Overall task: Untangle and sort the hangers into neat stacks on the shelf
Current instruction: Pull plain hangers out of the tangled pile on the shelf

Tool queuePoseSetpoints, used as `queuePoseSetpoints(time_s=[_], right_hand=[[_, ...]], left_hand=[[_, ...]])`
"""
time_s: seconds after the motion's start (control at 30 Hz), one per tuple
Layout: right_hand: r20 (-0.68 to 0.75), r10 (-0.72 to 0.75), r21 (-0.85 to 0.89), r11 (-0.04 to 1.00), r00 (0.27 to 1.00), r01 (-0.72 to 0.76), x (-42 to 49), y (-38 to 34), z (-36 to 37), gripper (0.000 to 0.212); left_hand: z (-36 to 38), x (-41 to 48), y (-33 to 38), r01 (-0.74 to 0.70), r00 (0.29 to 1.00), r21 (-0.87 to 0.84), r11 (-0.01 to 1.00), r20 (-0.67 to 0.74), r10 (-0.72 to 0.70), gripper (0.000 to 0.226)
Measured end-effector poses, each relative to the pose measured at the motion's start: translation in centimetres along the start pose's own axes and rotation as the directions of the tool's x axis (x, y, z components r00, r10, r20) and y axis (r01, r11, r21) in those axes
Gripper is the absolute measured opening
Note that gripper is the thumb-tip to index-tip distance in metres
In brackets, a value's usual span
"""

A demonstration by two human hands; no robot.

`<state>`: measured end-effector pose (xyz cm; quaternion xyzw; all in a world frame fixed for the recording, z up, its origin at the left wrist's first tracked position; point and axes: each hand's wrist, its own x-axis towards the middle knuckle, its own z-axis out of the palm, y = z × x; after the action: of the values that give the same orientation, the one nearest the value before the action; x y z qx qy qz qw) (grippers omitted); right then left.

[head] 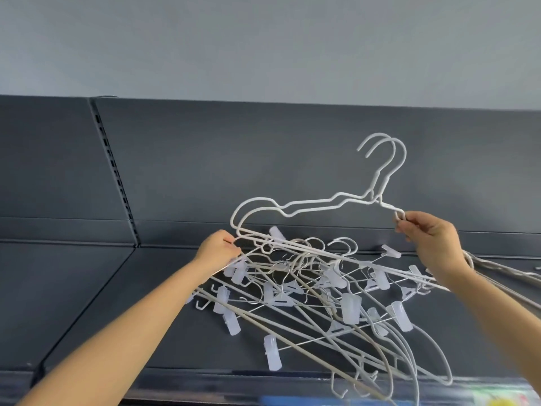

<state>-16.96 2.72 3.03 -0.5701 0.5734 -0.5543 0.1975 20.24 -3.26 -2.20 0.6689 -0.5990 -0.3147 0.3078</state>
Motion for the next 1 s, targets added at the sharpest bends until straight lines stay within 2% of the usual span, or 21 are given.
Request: queuePoseSetpoints(time_s=[0.07,0.13,0.17,0.23,0.3,0.37,0.53,0.6,0.67,0.73,0.9,1.0], right_hand=[[-0.028,0.026,-0.018,0.999,0.999,-0.026,-0.3,0.1,0.0,0.028],[-0.048,0.053,-0.035,0.998,0.997,-0.054,-0.5,0.2,0.2,0.024],[-0.051,0.061,-0.041,0.997,0.997,-0.063,-0.6,0.1,0.3,0.022],[-0.045,0.064,-0.049,0.997,0.997,-0.066,-0.8,-0.4,0.6,0.017],[-0.014,0.072,-0.063,0.995,0.997,-0.073,-0.9,-1.1,1.1,0.011],[0.046,0.086,-0.085,0.993,0.995,-0.082,-0.8,-1.7,1.8,0.011],[0.218,0.064,-0.161,0.987,0.974,-0.028,-0.6,-3.9,4.0,0.018],[0.267,0.06,-0.184,0.983,0.962,-0.01,-0.6,-4.7,5.0,0.018],[0.306,0.066,-0.179,0.984,0.95,-0.011,-0.6,-5.3,6.1,0.016],[0.347,0.057,-0.181,0.983,0.936,0.008,-0.7,-5.8,7.5,0.014],[0.49,-0.019,-0.232,0.961,0.872,0.151,-0.6,-6.8,12.0,0.011],[0.561,-0.085,-0.244,0.933,0.824,0.263,-0.7,-7.4,15.3,0.026]], left_hand=[[-0.1,0.1,0.6,-0.04,0.996,0.057,0.998,-0.078,0.044,0.063],[-0.3,-0.5,1.5,-0.159,0.974,0.182,0.97,-0.13,0.184,0.096],[-0.2,-0.9,1.9,-0.248,0.944,0.295,0.923,-0.139,0.298,0.107],[0.0,-1.6,2.7,-0.384,0.846,0.584,0.716,-0.089,0.526,0.123],[0.7,-1.9,3.1,-0.444,0.757,0.74,0.506,0.007,0.653,0.129],[1.3,-2.1,3.8,-0.477,0.7,0.788,0.389,0.073,0.711,0.131],[1.9,-2.5,4.3,-0.47,0.68,0.847,0.248,0.168,0.714,0.135],[1.5,-2.4,3.1,-0.469,0.643,0.861,0.198,0.179,0.745,0.135],[0.8,-2.4,1.7,-0.466,0.596,0.863,0.194,0.144,0.79,0.127],[-0.3,-2.6,0.2,-0.436,0.586,0.872,0.224,0.086,0.805,0.121],[-3.2,-4.5,-3.5,-0.325,0.693,0.881,0.344,-0.026,0.72,0.119],[-5.4,-5.8,-5.7,-0.229,0.761,0.886,0.403,-0.095,0.642,0.129]])
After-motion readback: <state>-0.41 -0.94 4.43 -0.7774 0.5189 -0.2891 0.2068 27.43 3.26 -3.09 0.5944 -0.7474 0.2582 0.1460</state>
